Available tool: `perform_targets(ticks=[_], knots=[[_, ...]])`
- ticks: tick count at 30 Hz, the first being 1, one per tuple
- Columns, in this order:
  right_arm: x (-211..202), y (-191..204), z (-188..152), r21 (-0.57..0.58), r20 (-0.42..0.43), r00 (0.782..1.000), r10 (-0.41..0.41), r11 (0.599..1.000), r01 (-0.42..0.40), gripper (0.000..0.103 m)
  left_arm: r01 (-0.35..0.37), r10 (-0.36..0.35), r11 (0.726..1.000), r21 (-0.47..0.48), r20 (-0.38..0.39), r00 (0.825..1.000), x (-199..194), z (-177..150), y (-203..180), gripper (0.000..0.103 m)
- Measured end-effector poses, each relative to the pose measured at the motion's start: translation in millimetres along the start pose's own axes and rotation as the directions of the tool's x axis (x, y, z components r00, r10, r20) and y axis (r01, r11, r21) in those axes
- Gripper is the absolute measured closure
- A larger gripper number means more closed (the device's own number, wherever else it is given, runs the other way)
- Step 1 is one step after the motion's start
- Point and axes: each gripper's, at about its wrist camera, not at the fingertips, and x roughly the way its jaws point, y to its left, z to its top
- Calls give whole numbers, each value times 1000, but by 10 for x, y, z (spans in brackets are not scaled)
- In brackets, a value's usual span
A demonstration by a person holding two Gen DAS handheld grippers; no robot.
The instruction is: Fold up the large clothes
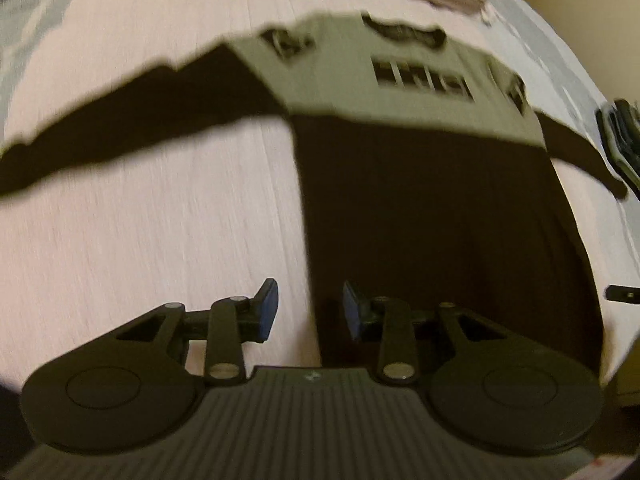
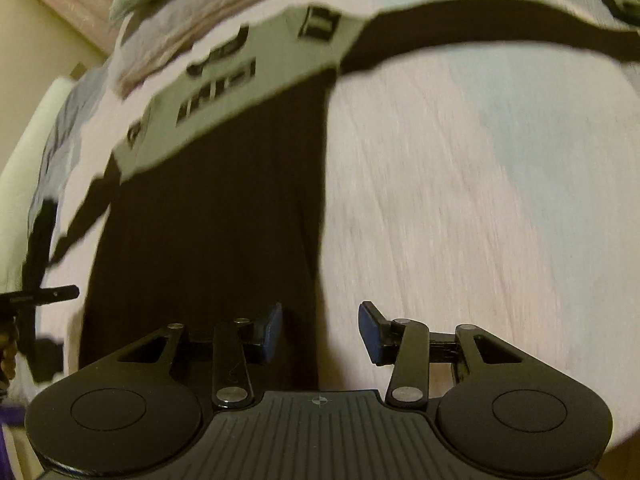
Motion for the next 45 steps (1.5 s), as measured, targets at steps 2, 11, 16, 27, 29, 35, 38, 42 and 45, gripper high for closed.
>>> perform_targets(ticks=[2, 11, 16, 27, 29, 35, 38, 42, 45], knots=[[-59, -55, -178, 11, 2, 1000, 15, 1000, -15, 63, 10, -10, 1000, -2, -30, 999, -15, -251, -93, 73], [-123, -24, -887, -42, 18, 997, 81, 996, -80, 62, -7, 14, 976, 217, -30, 999, -151, -903, -677, 60], [-152, 18, -1080, 93, 139, 988, 63, 993, -76, 63, -30, 44, 969, 246, -53, 998, -56, -1042, -680, 62], [-226, 631, -1430, -132, 227, 968, -109, 981, 141, 63, -65, 39, 781, 621, 56, 998, -290, -1579, -889, 64], [-216, 681, -1422, -148, 235, 966, -109, 978, 146, 63, -83, 37, 709, 700, 80, 996, -258, -1675, -938, 64], [-224, 830, -1500, -174, 242, 964, -114, 972, 159, 63, -127, 15, 496, 859, 138, 990, -239, -1953, -1083, 64], [-194, 876, -1490, -184, 240, 964, -114, 970, 161, 62, -178, 26, 388, 904, 182, 983, -250, -2071, -1073, 62], [-187, 896, -1451, -183, 246, 963, -113, 970, 161, 62, -209, 24, 288, 935, 211, 977, -263, -2178, -1068, 62], [-203, 947, -1424, -197, 256, 961, -107, 967, 160, 62, -177, 1, 244, 953, 183, 983, -207, -2128, -1022, 64]])
